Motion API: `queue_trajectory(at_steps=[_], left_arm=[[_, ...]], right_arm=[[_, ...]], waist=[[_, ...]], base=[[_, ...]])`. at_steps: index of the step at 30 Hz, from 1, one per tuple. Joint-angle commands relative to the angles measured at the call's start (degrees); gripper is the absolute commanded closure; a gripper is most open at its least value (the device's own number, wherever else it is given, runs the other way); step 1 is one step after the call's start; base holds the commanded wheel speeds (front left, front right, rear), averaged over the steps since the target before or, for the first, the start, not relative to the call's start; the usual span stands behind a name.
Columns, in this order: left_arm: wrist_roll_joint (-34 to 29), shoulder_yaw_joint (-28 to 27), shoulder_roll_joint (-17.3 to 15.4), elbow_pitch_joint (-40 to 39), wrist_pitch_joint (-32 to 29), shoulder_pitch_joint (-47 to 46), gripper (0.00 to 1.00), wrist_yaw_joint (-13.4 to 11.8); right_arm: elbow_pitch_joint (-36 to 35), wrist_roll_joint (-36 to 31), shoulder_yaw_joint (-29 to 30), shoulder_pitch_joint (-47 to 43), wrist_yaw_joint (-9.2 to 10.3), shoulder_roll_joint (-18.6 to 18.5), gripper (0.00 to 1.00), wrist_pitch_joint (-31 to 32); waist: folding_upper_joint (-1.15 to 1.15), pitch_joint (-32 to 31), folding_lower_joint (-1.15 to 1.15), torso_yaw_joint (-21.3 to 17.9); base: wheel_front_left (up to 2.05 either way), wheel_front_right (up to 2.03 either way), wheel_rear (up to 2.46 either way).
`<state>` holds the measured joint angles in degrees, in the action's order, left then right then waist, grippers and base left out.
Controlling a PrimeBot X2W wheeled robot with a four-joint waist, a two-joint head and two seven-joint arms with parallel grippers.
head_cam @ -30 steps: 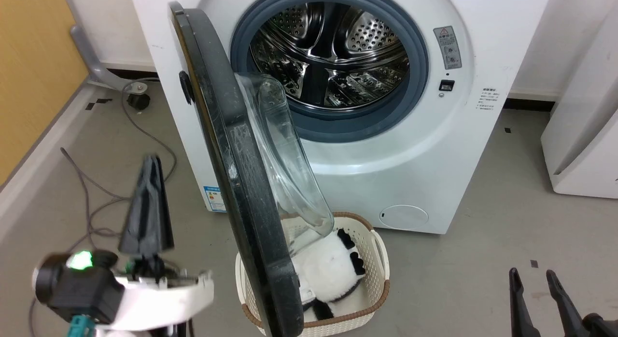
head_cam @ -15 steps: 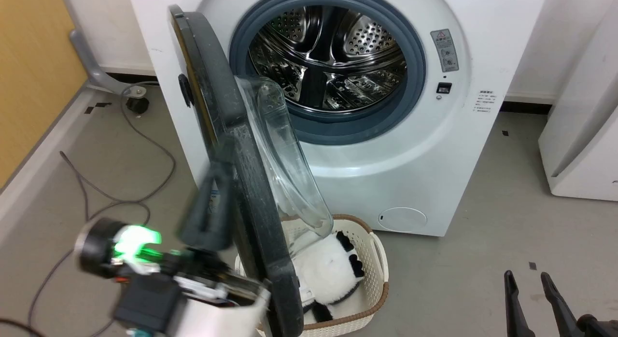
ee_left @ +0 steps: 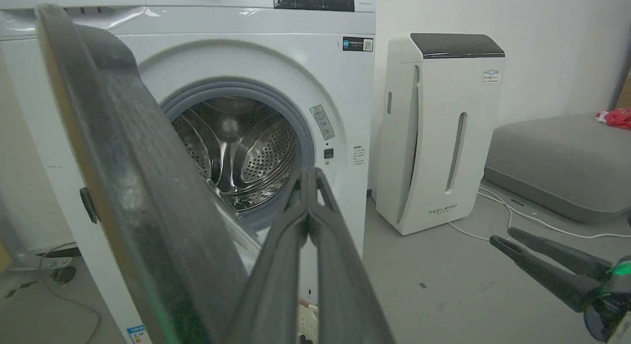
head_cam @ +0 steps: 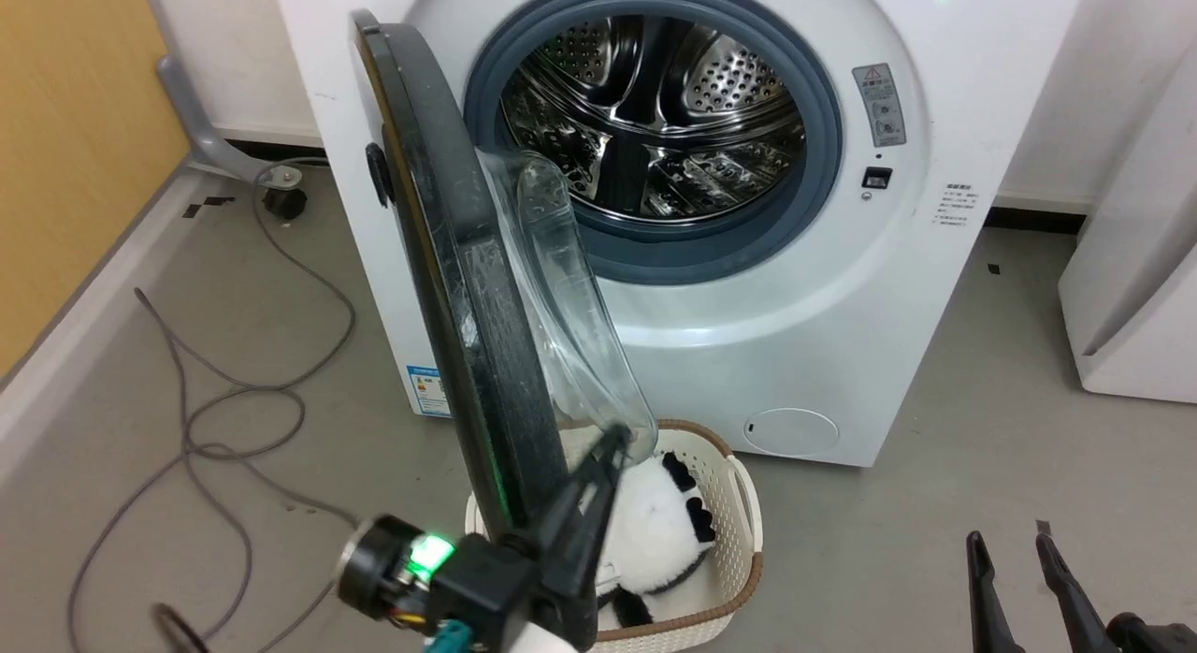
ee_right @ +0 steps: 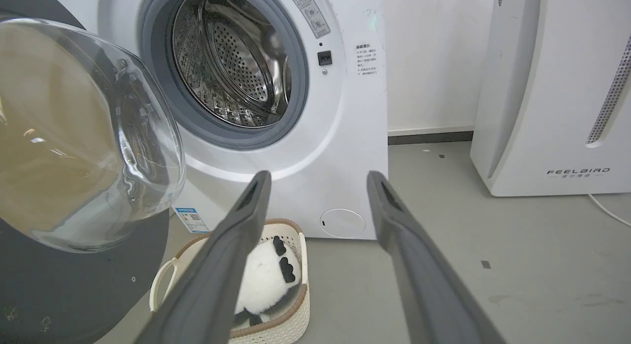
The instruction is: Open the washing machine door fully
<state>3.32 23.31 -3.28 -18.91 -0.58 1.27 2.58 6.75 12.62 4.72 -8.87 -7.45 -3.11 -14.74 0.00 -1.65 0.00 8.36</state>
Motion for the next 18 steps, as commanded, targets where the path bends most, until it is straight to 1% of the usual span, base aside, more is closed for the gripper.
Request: queue_trajectory(at_steps=[1,9,15,18], left_arm=[[0.6,0.7,0.0,0.6,-1.4,0.9,1.00,-0.4],[1.7,3.4,0.2,5.0,-7.4,3.1,1.00,-1.8],[2.2,2.1,0.2,7.5,-7.1,3.1,1.00,-3.7],[2.3,1.1,-0.2,8.5,-6.5,2.6,1.00,-4.2]], right_arm=[[0.0,0.1,0.0,0.5,-0.03,0.2,0.00,-0.3],[0.4,0.5,0.0,0.7,-0.03,0.2,0.00,-0.3],[0.7,0.8,-0.3,0.6,-0.03,0.2,0.00,-0.3],[0.9,1.1,-0.2,0.6,-0.03,0.2,0.00,-0.3]], waist=[[0.00,-0.1,0.00,0.2],[0.00,0.0,0.00,1.1],[0.00,0.2,0.00,2.3],[0.00,0.2,0.00,3.1]], base=[[0.00,0.00,0.00],[0.00,0.00,0.00],[0.00,0.00,0.00],[0.00,0.00,0.00]])
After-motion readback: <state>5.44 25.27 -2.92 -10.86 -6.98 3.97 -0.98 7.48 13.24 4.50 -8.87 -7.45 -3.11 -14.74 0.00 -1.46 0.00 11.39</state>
